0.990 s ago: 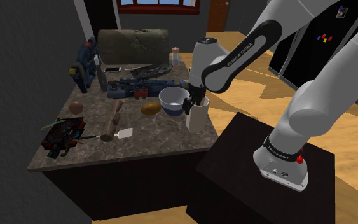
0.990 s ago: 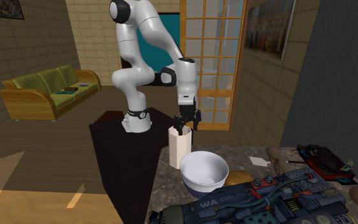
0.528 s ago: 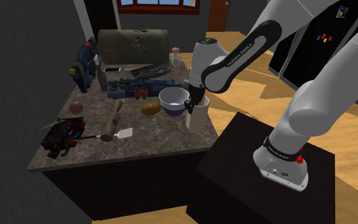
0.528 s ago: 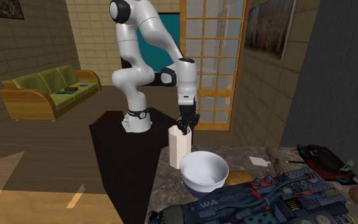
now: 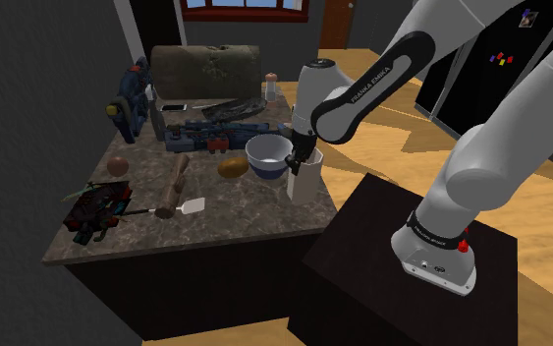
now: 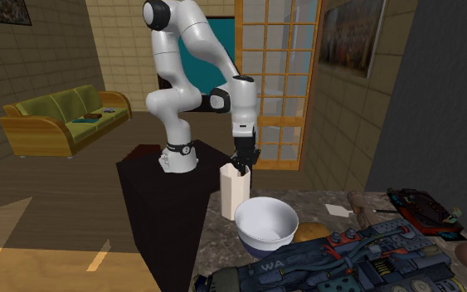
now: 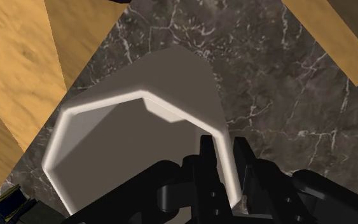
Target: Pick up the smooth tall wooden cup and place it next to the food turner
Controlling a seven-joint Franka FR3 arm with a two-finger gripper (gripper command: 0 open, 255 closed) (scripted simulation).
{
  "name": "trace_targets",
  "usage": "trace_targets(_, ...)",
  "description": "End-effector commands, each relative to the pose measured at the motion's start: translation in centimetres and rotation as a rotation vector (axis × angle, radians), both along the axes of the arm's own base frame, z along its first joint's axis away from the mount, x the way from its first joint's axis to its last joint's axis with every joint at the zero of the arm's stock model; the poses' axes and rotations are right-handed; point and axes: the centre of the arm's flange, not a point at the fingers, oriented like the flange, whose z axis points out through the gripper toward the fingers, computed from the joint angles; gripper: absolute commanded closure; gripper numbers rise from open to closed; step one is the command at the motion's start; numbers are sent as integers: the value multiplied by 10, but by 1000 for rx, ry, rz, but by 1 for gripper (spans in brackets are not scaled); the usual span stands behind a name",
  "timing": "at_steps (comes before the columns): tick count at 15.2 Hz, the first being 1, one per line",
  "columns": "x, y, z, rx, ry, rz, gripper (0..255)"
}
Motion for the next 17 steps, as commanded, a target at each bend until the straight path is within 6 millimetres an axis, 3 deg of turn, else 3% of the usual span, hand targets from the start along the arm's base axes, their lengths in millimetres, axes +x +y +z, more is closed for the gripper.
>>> trace_targets(1,0,0,5,0,0,-1,255)
trace_targets(17,0,0,90,0,0,-1,255)
